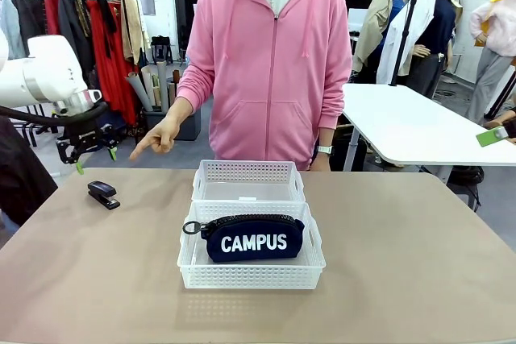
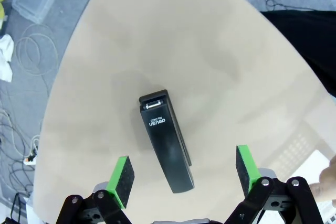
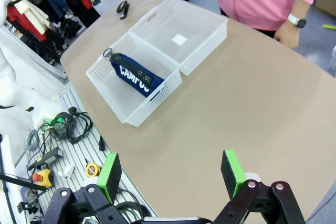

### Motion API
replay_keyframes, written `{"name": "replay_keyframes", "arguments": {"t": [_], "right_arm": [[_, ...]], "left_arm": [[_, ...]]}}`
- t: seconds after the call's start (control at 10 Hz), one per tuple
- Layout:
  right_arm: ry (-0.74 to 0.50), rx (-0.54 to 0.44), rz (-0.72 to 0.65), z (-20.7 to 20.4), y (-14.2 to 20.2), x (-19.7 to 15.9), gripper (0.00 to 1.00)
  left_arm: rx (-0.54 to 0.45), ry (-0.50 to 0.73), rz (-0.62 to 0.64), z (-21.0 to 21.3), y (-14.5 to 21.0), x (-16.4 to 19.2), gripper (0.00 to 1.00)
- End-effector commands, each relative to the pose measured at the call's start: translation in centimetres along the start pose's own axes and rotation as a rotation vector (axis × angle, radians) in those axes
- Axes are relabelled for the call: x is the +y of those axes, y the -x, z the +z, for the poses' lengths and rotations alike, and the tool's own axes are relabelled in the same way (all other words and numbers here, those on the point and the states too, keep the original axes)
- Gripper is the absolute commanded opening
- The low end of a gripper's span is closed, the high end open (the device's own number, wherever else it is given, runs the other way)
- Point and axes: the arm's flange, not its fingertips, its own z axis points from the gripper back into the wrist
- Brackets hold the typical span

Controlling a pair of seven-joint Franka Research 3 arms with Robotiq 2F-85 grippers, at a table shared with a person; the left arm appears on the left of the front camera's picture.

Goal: Distribute items into two baskets.
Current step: Pick up the Stapler that the person points to.

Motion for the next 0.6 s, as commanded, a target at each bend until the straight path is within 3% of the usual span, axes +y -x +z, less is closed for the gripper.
{"name": "replay_keyframes", "arguments": {"t": [0.0, 0.5], "right_arm": [[-0.009, -0.012, 0.007, 0.0, 0.0, 0.1, 1.00], [-0.009, -0.012, 0.007, 0.0, 0.0, 0.1, 1.00]], "left_arm": [[-0.020, -0.016, 0.038, -1.2, -0.3, 0.0, 1.00], [0.017, -0.039, 0.051, -3.7, -0.2, -0.1, 1.00]]}}
